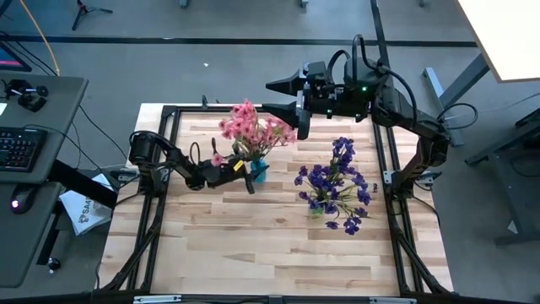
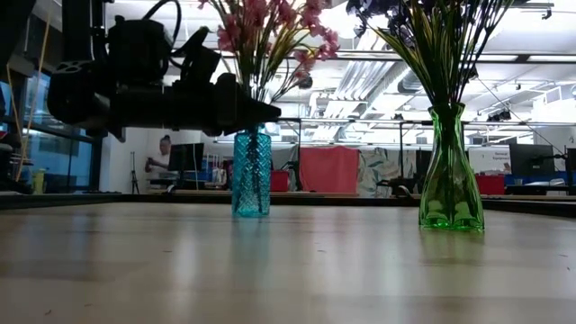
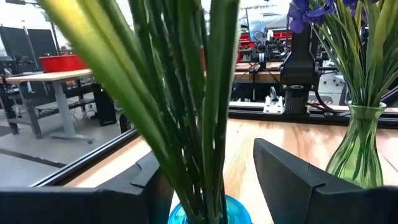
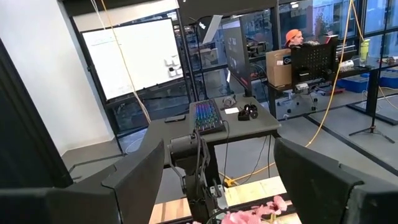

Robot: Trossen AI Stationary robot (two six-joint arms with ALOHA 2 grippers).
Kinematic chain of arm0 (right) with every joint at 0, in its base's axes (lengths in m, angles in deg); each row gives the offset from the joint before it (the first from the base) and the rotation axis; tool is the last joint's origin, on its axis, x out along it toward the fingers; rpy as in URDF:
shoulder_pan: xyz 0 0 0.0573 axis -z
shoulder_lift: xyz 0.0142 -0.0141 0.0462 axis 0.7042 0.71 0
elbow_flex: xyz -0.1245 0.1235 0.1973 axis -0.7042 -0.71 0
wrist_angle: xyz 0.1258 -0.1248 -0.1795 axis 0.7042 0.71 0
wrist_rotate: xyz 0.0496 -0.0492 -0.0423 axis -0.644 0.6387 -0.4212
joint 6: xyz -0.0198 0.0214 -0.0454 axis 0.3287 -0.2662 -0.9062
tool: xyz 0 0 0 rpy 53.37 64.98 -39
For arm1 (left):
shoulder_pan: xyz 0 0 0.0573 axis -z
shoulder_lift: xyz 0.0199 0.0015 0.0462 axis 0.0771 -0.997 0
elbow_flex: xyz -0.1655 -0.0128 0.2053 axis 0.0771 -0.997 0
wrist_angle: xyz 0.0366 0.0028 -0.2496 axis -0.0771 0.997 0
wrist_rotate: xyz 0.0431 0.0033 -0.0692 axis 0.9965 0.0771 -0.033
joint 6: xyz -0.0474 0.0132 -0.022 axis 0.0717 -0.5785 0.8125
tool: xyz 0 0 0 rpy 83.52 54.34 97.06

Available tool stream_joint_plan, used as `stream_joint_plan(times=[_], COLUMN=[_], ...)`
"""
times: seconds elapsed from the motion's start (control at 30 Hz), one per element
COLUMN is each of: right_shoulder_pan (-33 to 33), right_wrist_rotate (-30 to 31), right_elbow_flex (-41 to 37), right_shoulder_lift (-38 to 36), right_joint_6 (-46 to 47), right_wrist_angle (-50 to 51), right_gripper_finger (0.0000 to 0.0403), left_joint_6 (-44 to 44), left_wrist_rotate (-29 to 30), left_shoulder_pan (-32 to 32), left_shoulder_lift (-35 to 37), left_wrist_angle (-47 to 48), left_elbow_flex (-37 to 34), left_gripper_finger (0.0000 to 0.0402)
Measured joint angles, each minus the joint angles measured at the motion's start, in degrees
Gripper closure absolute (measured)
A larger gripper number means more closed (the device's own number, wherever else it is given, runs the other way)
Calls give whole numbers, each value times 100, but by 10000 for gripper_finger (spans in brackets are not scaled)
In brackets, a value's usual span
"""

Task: Sort flowers into vase by color
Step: Put the pink flowers into the blue vase, then return to Home Position

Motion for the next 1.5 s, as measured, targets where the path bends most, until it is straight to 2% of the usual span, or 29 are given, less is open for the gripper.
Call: stream_joint_plan(times=[0.3, 0.5, 0.9, 1.13, 1.5], right_shoulder_pan=[0, 0, 0, 2, 15], right_wrist_rotate=[0, 0, -2, -112, -225], right_elbow_flex=[-2, -2, -2, -2, -2], right_shoulder_lift=[0, 0, 0, -26, -476], right_joint_6=[-4, 20, -17, -71, -279], right_wrist_angle=[40, 101, 138, 317, 1680], right_gripper_finger=[105, 105, 105, 105, 105], left_joint_6=[16, 31, 647, 785, 787], left_wrist_rotate=[2, 6, -33, -32, 535], left_shoulder_pan=[0, 2, 29, 426, 1082], left_shoulder_lift=[0, 299, 1636, 2697, 4253], left_wrist_angle=[37, 57, 1035, 1193, 1964], left_elbow_flex=[-58, -329, -1135, -1600, -1747], left_gripper_finger=[210, 201, 175, 174, 174])
